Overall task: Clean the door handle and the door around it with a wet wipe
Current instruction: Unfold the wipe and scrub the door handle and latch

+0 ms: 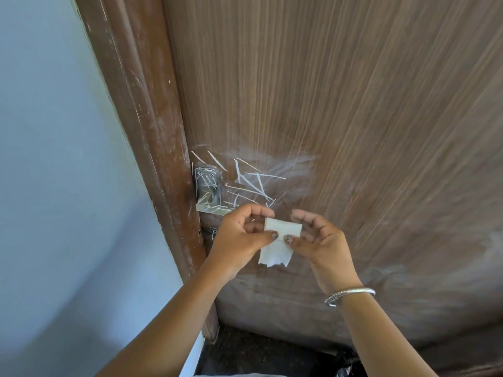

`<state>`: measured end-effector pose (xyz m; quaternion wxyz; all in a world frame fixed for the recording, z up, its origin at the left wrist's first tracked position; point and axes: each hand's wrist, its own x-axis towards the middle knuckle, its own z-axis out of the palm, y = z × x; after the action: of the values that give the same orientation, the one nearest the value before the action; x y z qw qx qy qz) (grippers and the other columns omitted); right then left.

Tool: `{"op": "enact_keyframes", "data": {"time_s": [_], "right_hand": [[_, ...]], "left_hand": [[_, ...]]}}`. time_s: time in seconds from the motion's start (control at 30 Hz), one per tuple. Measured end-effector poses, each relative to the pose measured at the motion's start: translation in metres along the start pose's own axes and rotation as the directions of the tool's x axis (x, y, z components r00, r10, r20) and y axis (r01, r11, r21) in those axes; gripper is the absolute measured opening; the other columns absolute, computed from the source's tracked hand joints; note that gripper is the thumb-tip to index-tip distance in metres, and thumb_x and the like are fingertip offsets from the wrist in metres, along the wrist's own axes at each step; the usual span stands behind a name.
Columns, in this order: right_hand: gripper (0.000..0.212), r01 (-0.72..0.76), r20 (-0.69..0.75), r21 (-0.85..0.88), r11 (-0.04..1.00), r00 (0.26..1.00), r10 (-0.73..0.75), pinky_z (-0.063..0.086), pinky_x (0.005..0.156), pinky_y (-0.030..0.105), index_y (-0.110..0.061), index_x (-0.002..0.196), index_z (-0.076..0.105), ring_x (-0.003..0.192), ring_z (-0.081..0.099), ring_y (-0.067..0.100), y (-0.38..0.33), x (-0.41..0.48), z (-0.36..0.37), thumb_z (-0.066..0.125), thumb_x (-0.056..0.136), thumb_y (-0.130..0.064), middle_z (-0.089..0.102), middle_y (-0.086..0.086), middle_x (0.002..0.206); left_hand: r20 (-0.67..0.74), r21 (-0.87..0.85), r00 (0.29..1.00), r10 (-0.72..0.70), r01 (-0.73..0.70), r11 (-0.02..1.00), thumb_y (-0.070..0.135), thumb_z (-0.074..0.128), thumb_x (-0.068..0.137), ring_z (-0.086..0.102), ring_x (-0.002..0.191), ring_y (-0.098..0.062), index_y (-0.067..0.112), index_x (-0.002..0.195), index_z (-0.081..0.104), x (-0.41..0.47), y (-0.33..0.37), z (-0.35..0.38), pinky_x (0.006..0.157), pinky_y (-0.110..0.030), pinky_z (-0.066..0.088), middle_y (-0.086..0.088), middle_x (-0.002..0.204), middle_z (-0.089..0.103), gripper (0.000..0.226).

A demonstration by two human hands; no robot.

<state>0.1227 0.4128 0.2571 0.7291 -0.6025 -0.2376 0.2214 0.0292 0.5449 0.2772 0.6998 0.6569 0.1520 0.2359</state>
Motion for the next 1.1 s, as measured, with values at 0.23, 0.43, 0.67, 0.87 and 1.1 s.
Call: {"op": "enact_keyframes", "data": {"time_s": [0.23, 0.43, 0.67, 0.87, 1.1], "right_hand": [[0.027, 0.008, 0.116, -0.007, 1.0, 0.993, -0.007, 0.058, 0.066, 0.04, -0.023, 0.09, 0.072, 0.085, 0.069, 0.03, 0.0, 0.005, 0.018, 0.063, 0.083, 0.002, 0.072, 0.013, 0.092], [0.035, -0.016, 0.097, 0.002, 1.0, 0.995, 0.016, 0.05, 0.058, 0.026, -0.018, 0.076, 0.074, 0.075, 0.066, 0.021, 0.001, 0.008, 0.028, 0.057, 0.082, 0.011, 0.073, 0.009, 0.085], [0.028, -0.078, 0.068, 0.095, 0.992, 0.995, 0.071, 0.052, 0.073, 0.029, -0.013, 0.077, 0.074, 0.086, 0.063, 0.024, 0.002, 0.014, 0.032, 0.061, 0.079, 0.012, 0.072, 0.004, 0.095], [0.032, -0.125, -0.056, 0.177, 0.976, 0.989, 0.137, 0.054, 0.063, 0.021, -0.003, 0.097, 0.066, 0.083, 0.07, 0.023, 0.002, 0.018, 0.033, 0.069, 0.069, 0.012, 0.073, 0.01, 0.089], [0.029, -0.113, 0.004, 0.227, 0.967, 0.993, 0.115, 0.056, 0.061, 0.026, -0.016, 0.085, 0.069, 0.074, 0.07, 0.022, 0.001, 0.018, 0.043, 0.058, 0.083, 0.011, 0.072, 0.011, 0.082]], "left_hand": [[0.053, 0.111, 0.998, -0.037, 0.031, 0.993, -0.001, 0.068, 0.078, 0.068, 0.07, -0.007, 0.017, 0.086, 0.065, 0.002, -0.001, -0.02, 0.054, -0.02, 0.054, 0.0, 0.08, 0.069, 0.019], [0.039, 0.119, 0.999, 0.017, -0.022, 0.993, -0.011, 0.062, 0.078, 0.066, 0.068, -0.007, 0.008, 0.081, 0.069, 0.002, -0.004, -0.029, 0.054, -0.017, 0.052, 0.006, 0.075, 0.069, 0.021], [-0.059, 0.024, 0.998, 0.0, 0.001, 1.0, -0.005, 0.07, 0.073, 0.068, 0.078, -0.011, 0.011, 0.072, 0.073, 0.006, -0.007, -0.03, 0.065, -0.021, 0.055, -0.001, 0.089, 0.071, 0.016], [-0.087, -0.013, 0.996, 0.003, -0.004, 1.0, -0.013, 0.071, 0.068, 0.069, 0.078, -0.009, 0.014, 0.091, 0.065, 0.011, -0.003, -0.027, 0.063, -0.021, 0.056, -0.001, 0.092, 0.07, 0.037], [-0.016, 0.038, 0.999, 0.035, -0.034, 0.999, -0.006, 0.069, 0.075, 0.065, 0.072, -0.02, 0.008, 0.082, 0.063, 0.016, 0.0, -0.03, 0.066, -0.031, 0.059, -0.01, 0.079, 0.067, 0.017]]}}
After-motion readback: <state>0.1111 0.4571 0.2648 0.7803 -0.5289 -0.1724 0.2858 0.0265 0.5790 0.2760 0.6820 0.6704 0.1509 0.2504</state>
